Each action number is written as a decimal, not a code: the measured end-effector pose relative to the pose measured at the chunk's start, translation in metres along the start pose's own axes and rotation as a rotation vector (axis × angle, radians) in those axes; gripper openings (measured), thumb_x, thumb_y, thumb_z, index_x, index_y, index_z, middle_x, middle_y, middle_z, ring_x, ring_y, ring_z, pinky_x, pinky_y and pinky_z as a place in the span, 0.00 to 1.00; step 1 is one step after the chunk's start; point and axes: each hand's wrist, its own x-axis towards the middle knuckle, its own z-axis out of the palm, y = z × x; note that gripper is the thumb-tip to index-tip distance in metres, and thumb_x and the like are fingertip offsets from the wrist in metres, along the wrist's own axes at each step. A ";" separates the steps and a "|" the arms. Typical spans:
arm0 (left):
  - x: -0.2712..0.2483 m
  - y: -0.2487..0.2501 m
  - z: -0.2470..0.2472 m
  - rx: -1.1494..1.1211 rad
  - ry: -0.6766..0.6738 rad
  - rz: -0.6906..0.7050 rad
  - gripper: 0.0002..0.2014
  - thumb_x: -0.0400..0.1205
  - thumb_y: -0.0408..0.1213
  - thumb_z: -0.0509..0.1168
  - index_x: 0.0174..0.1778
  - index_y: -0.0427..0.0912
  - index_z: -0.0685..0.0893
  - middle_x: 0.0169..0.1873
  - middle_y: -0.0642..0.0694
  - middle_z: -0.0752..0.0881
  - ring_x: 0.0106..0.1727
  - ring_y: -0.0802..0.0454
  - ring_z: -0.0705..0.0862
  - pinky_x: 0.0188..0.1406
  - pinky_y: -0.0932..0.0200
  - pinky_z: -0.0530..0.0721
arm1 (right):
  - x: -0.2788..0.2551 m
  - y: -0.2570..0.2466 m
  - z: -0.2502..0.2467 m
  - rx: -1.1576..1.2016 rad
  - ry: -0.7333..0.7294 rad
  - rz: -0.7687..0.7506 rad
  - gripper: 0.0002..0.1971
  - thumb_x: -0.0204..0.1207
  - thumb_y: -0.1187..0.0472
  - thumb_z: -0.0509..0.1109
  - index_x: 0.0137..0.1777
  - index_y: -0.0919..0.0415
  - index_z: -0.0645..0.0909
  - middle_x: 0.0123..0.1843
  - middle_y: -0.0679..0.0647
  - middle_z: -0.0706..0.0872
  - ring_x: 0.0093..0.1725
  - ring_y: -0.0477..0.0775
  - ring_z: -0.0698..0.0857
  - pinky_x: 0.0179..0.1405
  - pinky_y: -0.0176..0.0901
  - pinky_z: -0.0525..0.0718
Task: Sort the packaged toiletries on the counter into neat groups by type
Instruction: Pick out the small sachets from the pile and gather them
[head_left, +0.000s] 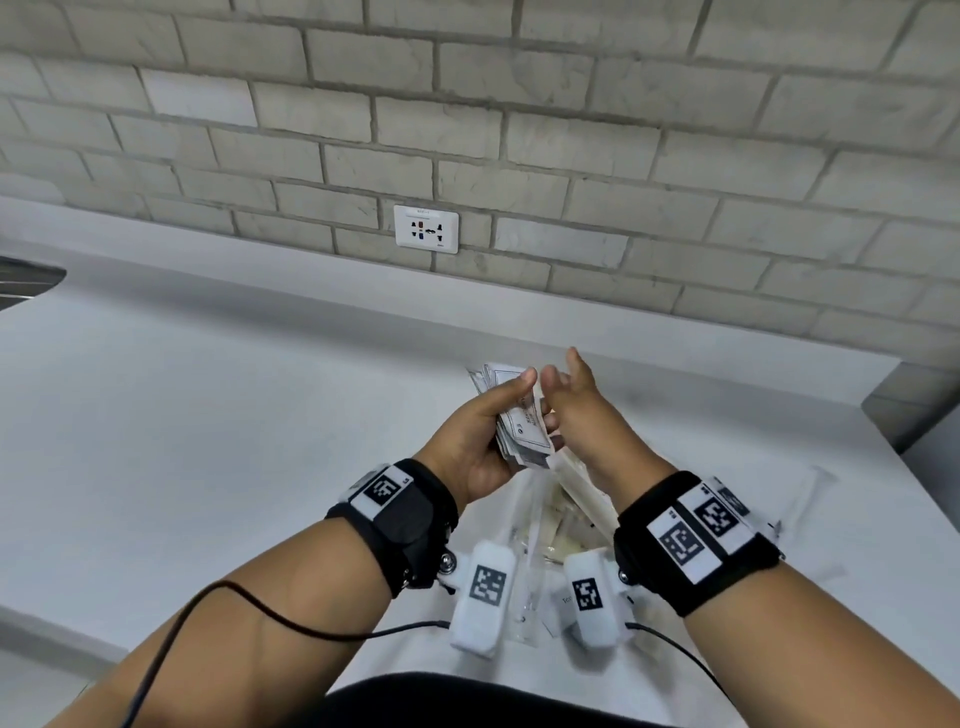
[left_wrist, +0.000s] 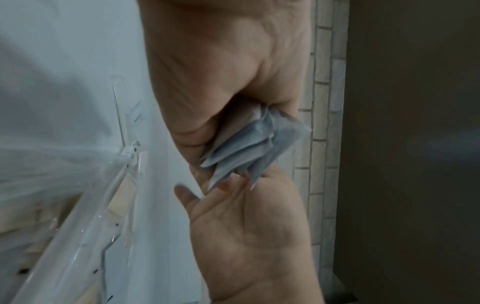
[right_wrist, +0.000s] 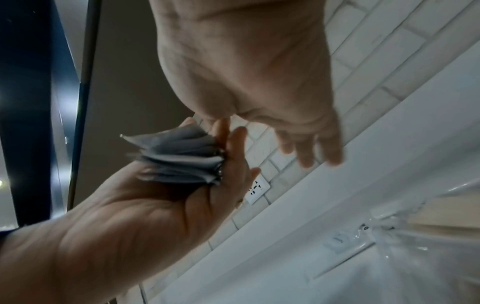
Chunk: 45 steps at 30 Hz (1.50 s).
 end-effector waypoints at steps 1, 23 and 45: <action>0.000 0.002 0.000 0.012 0.001 -0.014 0.14 0.77 0.44 0.70 0.55 0.40 0.84 0.45 0.42 0.85 0.43 0.48 0.87 0.53 0.49 0.87 | -0.005 -0.002 -0.004 0.048 -0.037 -0.056 0.36 0.81 0.39 0.59 0.84 0.41 0.47 0.82 0.46 0.62 0.70 0.51 0.76 0.57 0.39 0.79; 0.002 0.011 0.016 0.059 -0.006 -0.186 0.33 0.83 0.65 0.47 0.63 0.42 0.83 0.52 0.39 0.89 0.59 0.39 0.85 0.65 0.41 0.79 | -0.024 -0.014 -0.039 -0.435 -0.505 -0.301 0.73 0.48 0.43 0.87 0.73 0.21 0.27 0.85 0.45 0.52 0.84 0.47 0.56 0.81 0.56 0.64; 0.000 0.002 0.025 -0.003 -0.102 -0.094 0.16 0.83 0.50 0.59 0.49 0.40 0.84 0.39 0.41 0.87 0.42 0.47 0.90 0.44 0.53 0.89 | -0.031 -0.015 -0.033 -0.486 -0.342 -0.454 0.73 0.53 0.50 0.88 0.76 0.27 0.27 0.81 0.49 0.60 0.79 0.43 0.62 0.76 0.44 0.70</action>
